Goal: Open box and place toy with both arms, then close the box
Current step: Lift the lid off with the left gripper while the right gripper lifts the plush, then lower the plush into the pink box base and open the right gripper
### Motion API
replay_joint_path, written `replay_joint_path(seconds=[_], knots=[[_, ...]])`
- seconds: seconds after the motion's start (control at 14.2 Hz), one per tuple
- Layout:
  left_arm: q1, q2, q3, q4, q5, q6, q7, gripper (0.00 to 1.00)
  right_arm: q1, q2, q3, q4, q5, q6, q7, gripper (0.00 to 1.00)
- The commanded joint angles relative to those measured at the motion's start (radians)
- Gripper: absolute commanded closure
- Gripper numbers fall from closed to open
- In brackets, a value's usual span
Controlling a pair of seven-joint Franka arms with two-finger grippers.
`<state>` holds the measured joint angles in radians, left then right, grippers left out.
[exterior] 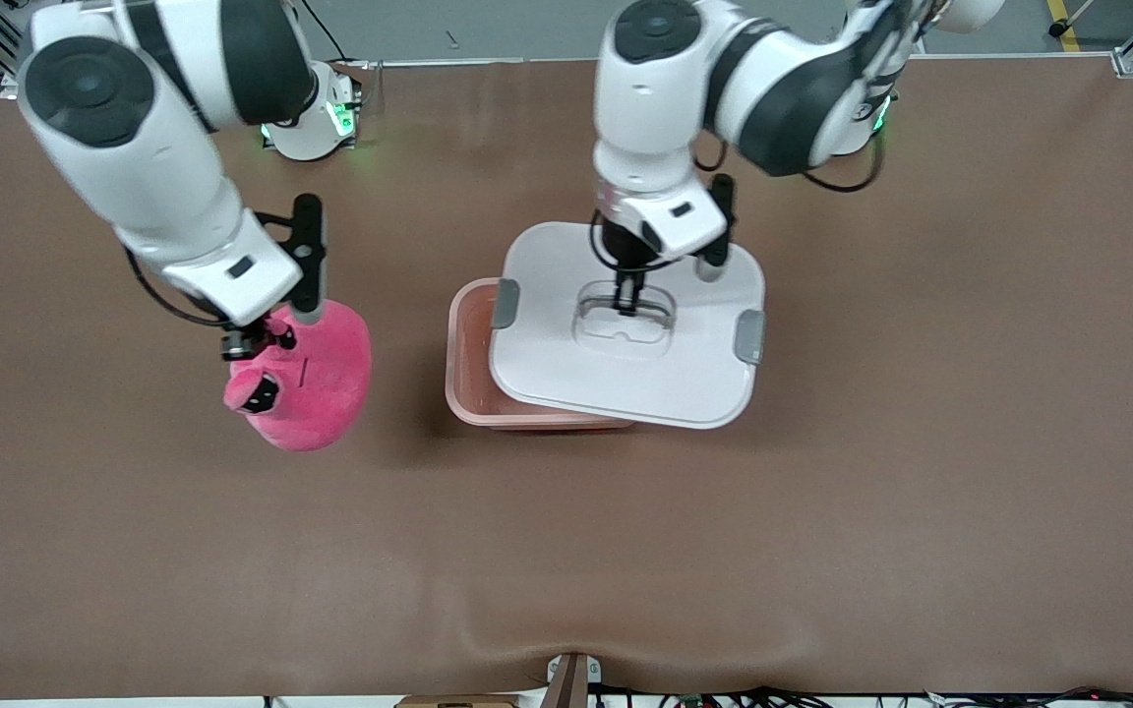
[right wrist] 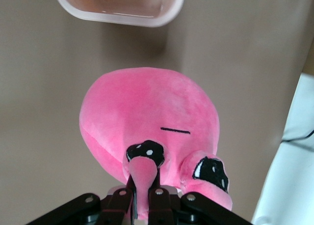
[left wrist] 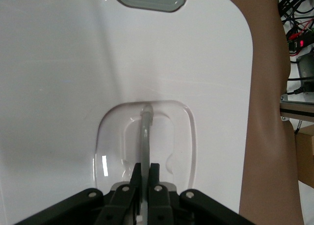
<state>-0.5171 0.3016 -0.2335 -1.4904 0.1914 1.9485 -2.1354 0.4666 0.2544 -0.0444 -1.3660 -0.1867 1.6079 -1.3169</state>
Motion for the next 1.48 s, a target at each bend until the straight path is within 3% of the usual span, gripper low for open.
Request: replay_joint_path(seconds=[0.0,0.21,0.42,0.77,1.41], knots=[[0.092,-0.058,-0.006,-0.014,-0.069,-0.040,0.167,1.00,0.131,-0.015,-0.006,-0.007,-0.074,-0.009,0.002,1.00],[0.186,-0.082,-0.007,-0.013,-0.107,-0.063,0.320,1.00,0.211,-0.004,-0.005,-0.007,-0.076,-0.031,0.045,1.00],[0.264,-0.084,-0.007,-0.007,-0.142,-0.101,0.460,1.00,0.340,0.022,-0.006,-0.005,-0.138,-0.026,0.079,1.00],[0.350,-0.081,-0.001,0.002,-0.150,-0.161,0.673,1.00,0.432,0.081,-0.006,-0.005,-0.203,-0.022,0.183,1.00],[0.362,-0.067,0.002,0.001,-0.150,-0.163,0.730,1.00,0.432,0.103,-0.006,-0.005,-0.229,-0.022,0.180,1.00]])
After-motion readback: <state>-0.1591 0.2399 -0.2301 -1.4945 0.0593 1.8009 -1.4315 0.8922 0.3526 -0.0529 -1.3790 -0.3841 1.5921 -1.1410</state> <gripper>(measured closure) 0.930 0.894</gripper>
